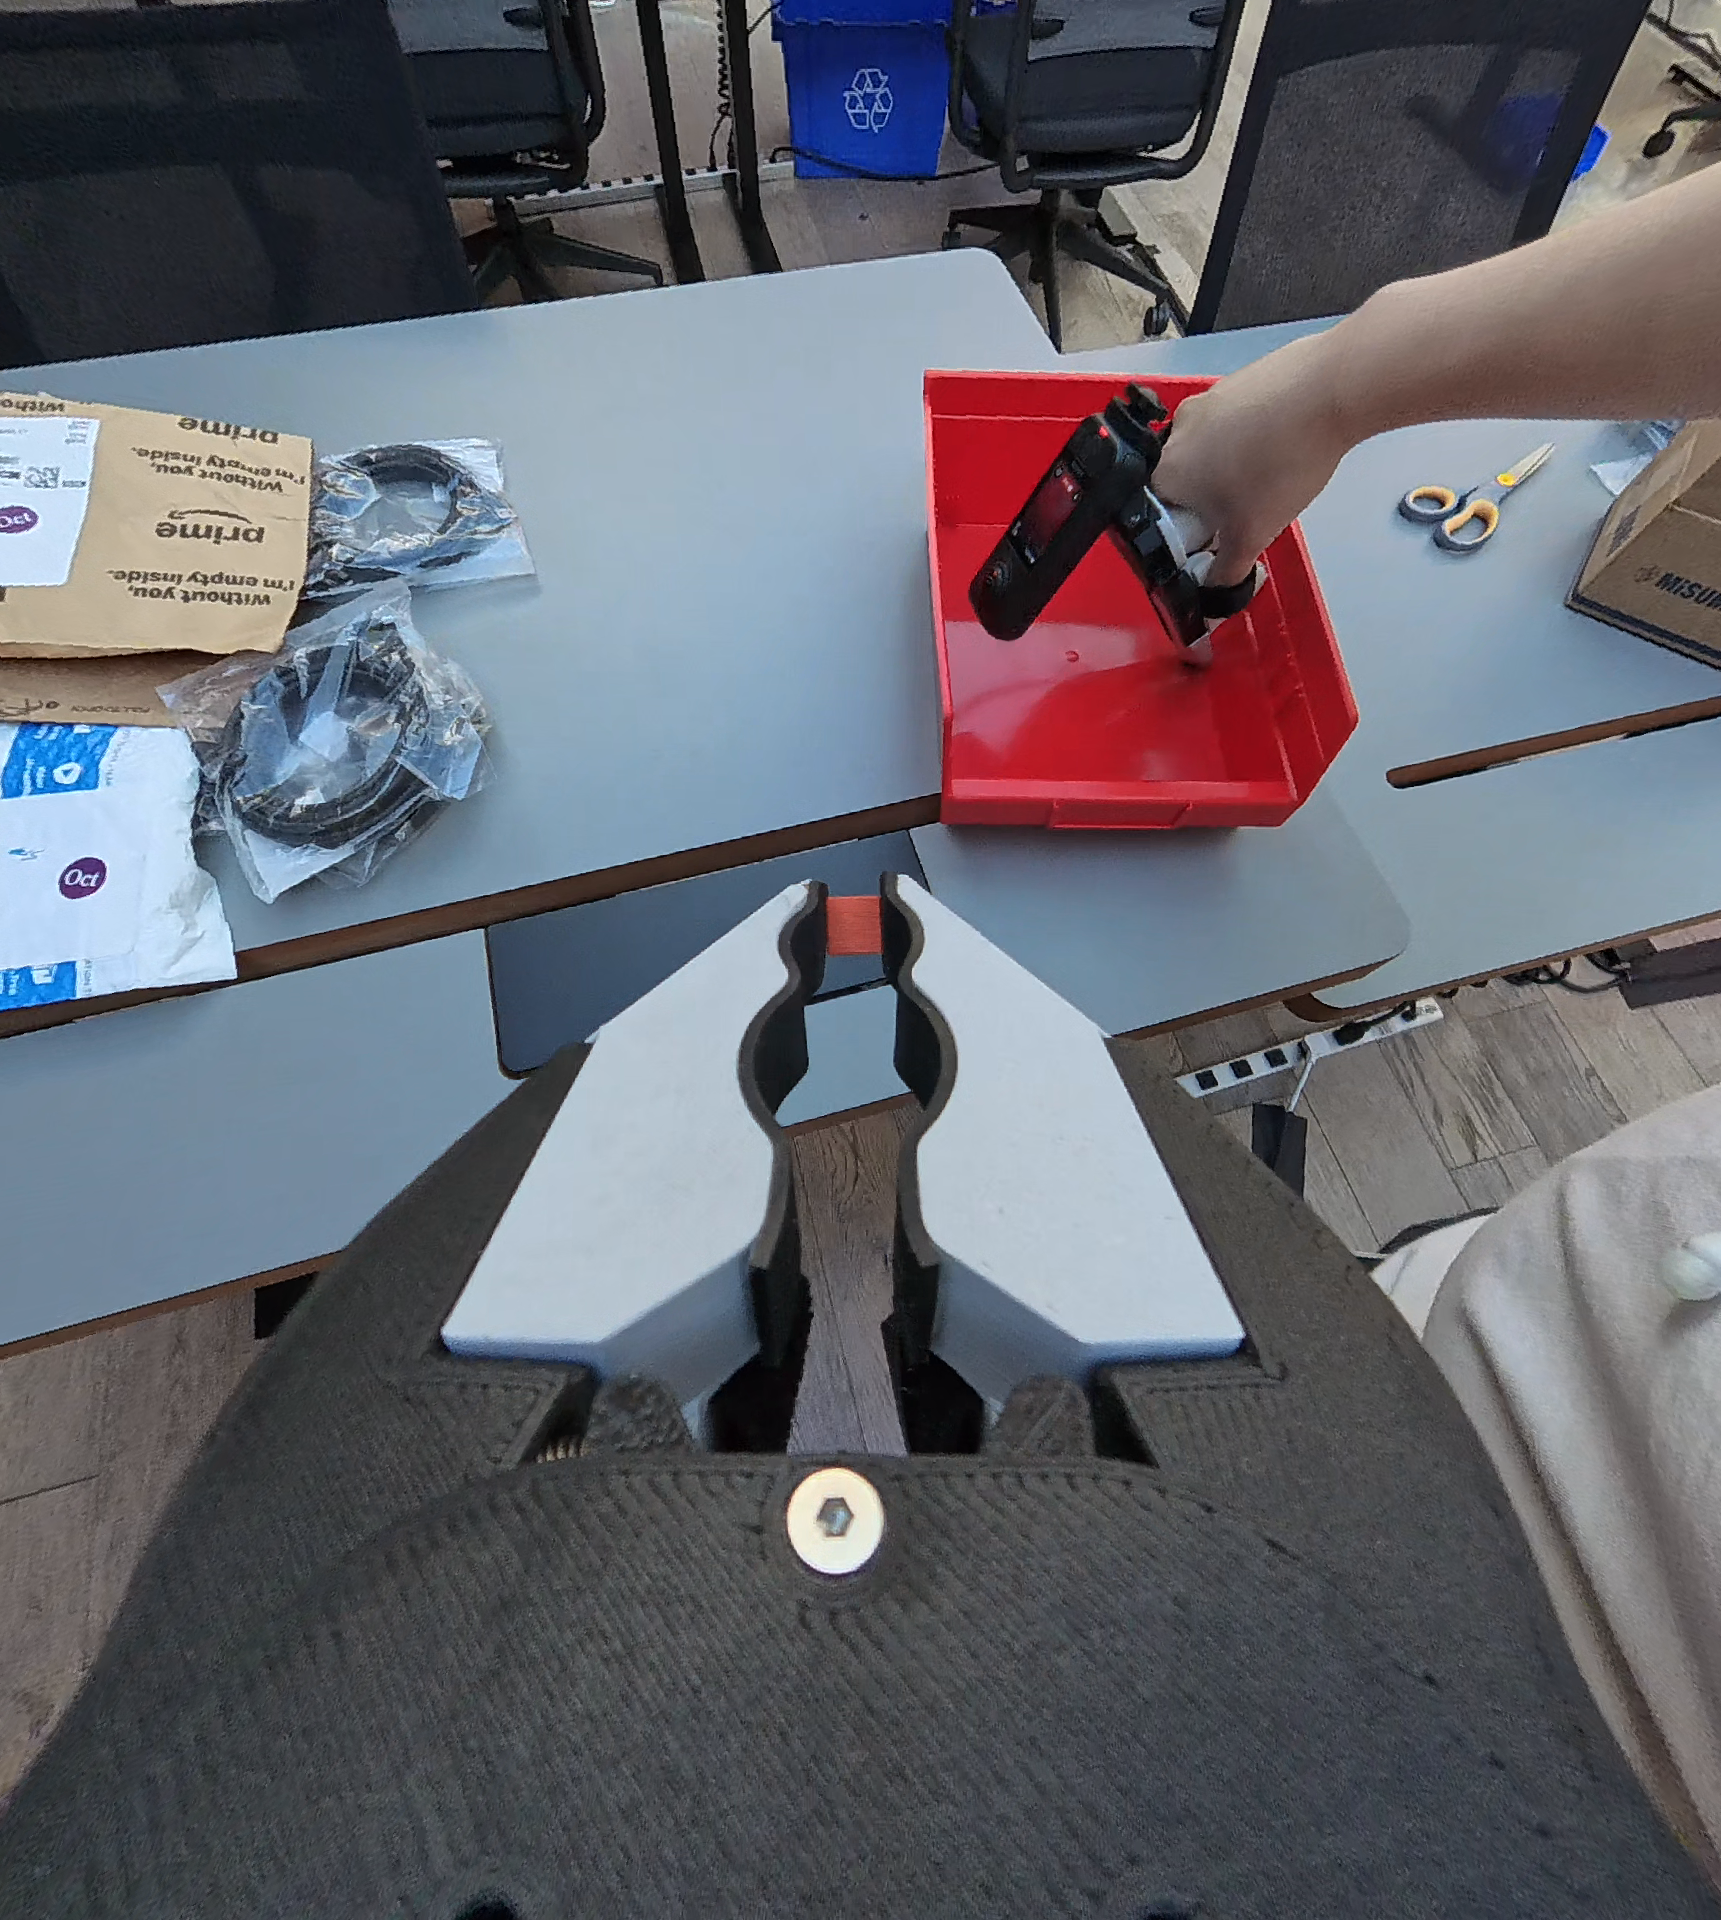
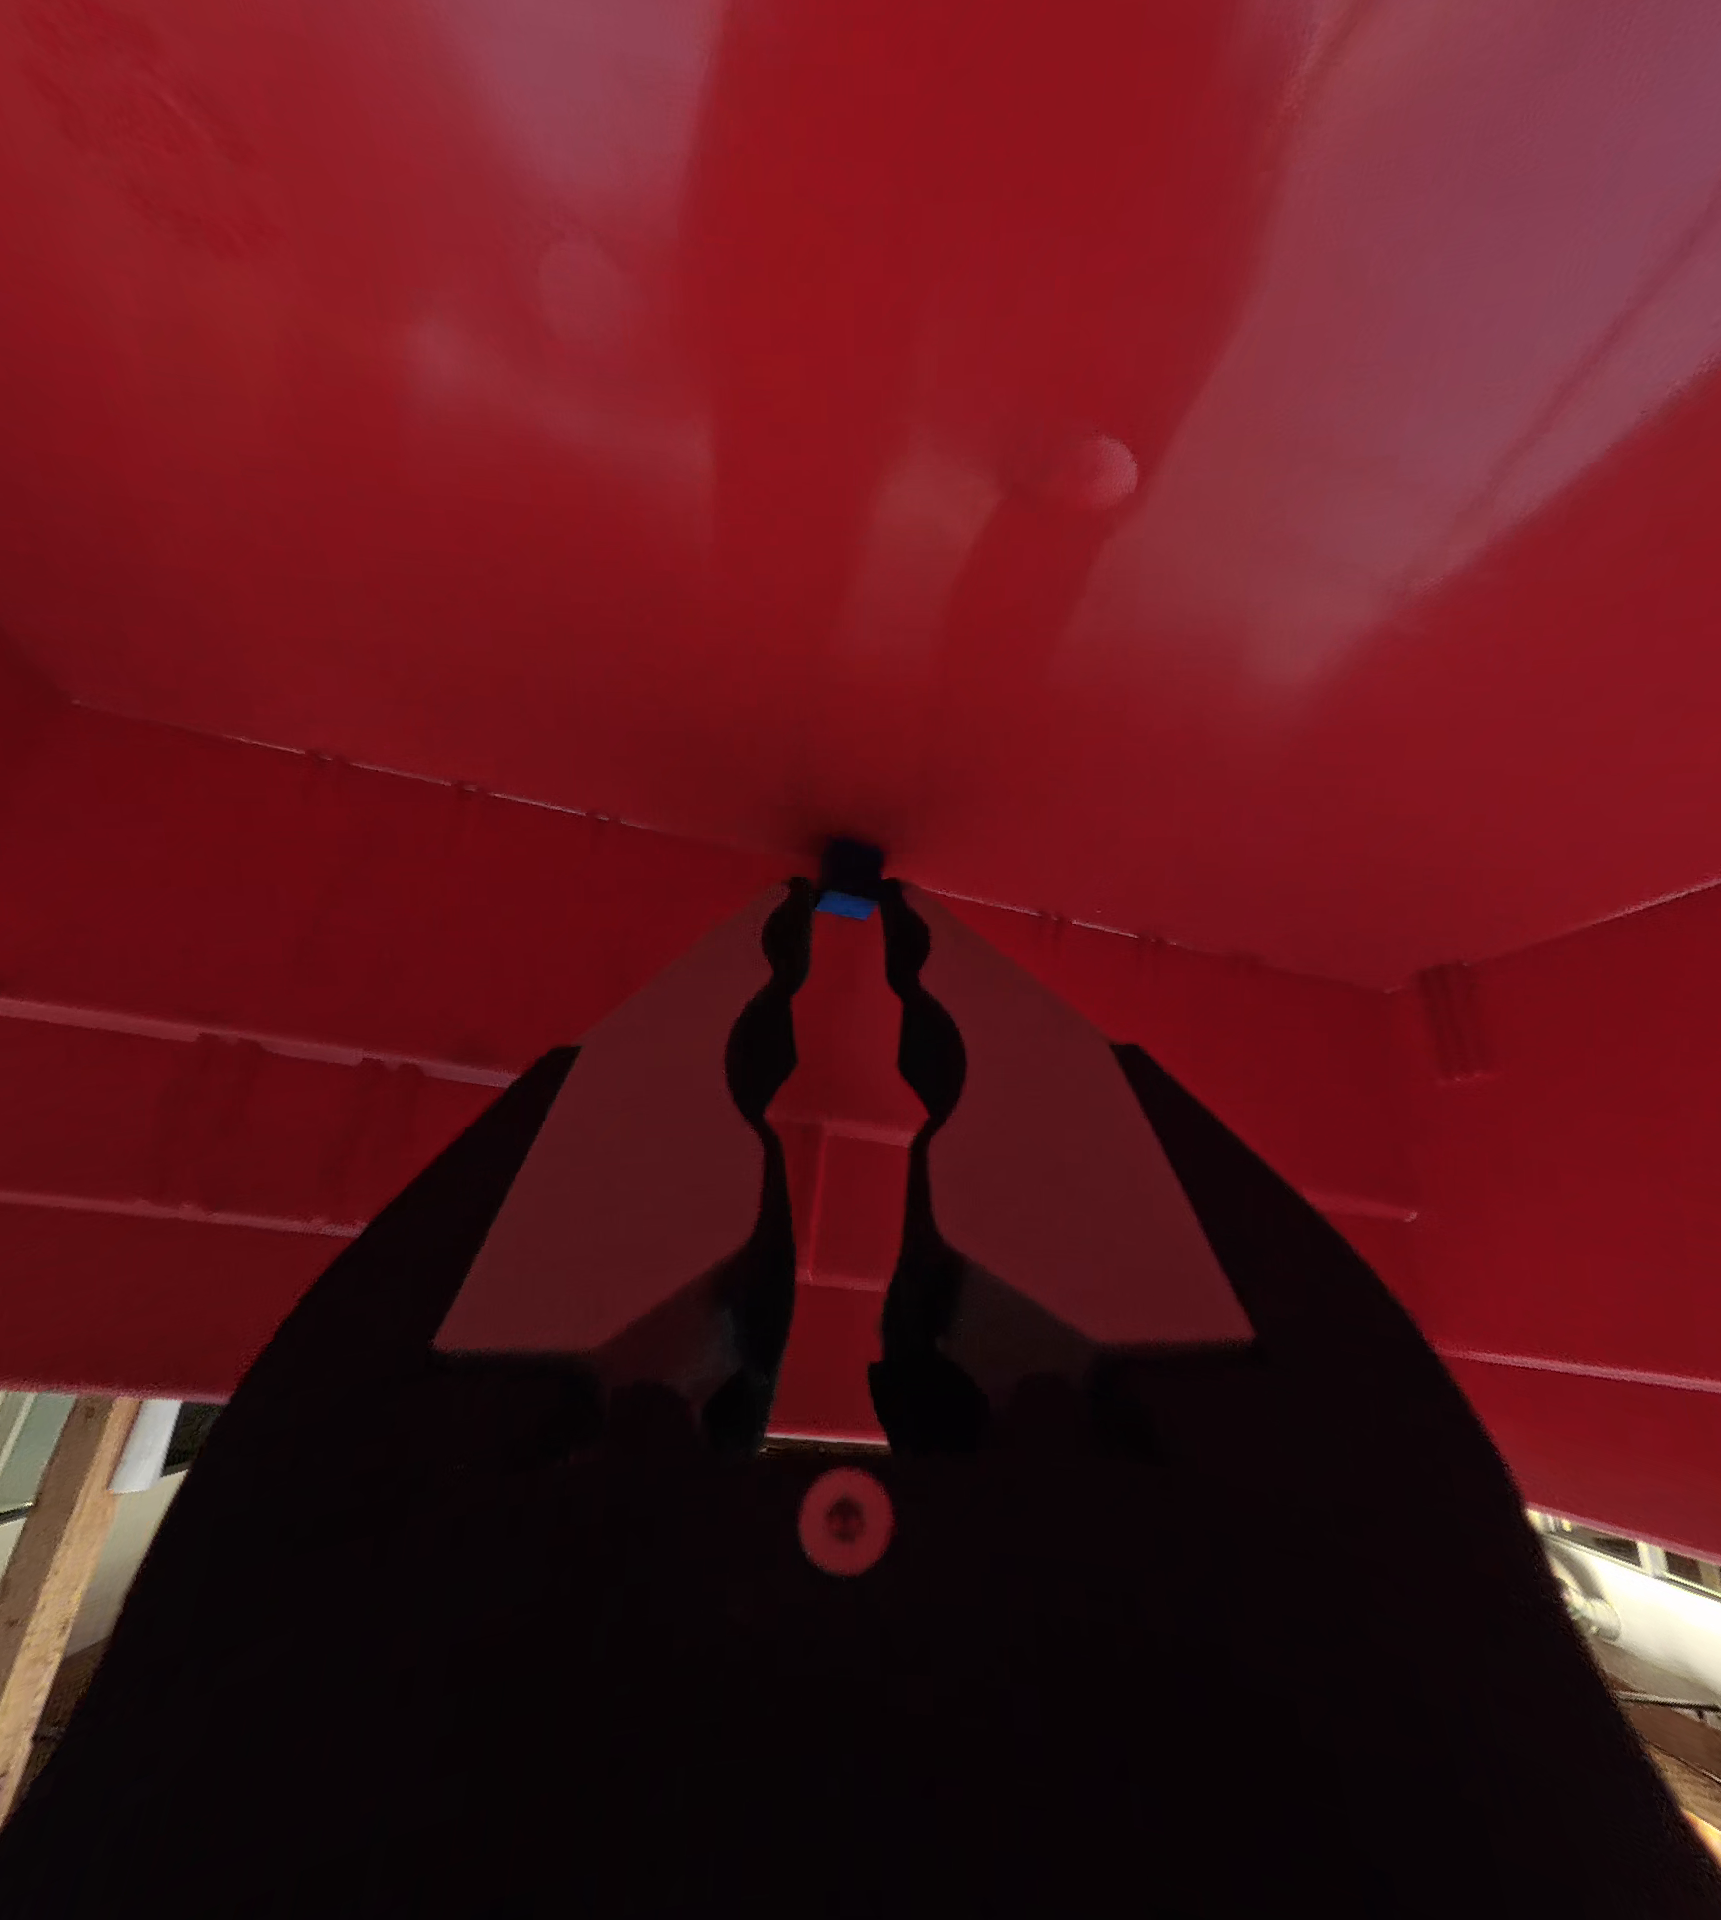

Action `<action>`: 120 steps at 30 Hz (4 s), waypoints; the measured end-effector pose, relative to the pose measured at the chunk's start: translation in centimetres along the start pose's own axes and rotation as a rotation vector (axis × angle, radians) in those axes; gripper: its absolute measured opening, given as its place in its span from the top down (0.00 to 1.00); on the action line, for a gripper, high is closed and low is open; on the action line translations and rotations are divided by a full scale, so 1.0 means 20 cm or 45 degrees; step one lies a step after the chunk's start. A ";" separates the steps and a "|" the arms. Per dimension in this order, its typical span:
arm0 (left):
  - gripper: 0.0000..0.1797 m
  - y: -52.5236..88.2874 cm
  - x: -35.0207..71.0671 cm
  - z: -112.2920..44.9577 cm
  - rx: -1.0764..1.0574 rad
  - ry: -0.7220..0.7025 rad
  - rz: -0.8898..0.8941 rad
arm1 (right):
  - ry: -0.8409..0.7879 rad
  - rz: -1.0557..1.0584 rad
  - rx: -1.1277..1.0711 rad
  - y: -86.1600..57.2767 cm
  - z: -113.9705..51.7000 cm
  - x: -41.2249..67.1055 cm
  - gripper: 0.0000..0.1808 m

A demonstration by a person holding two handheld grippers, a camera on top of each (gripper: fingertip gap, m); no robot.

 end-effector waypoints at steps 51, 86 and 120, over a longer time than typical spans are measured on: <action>0.95 -3.28 0.26 -1.61 -0.999 0.195 -0.427 | -1.802 -1.190 -0.710 1.14 -1.22 -3.05 0.95; 0.95 -3.33 0.23 -1.68 -0.892 0.122 -0.276 | -1.637 -1.052 -0.431 0.86 -1.39 -3.05 0.95; 0.96 -3.67 0.18 -1.73 -1.889 0.472 0.450 | -1.863 -0.226 -1.624 1.60 -0.51 -2.81 0.86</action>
Point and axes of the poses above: each gripper's, where its closed fingertips meet, z back along the fingers, x out of its top, y = z × x across the jaws, the point moved 5 cm from there along z, back along the fingers, and after that the axes turned 15 degrees about z, right-handed, at the moved point
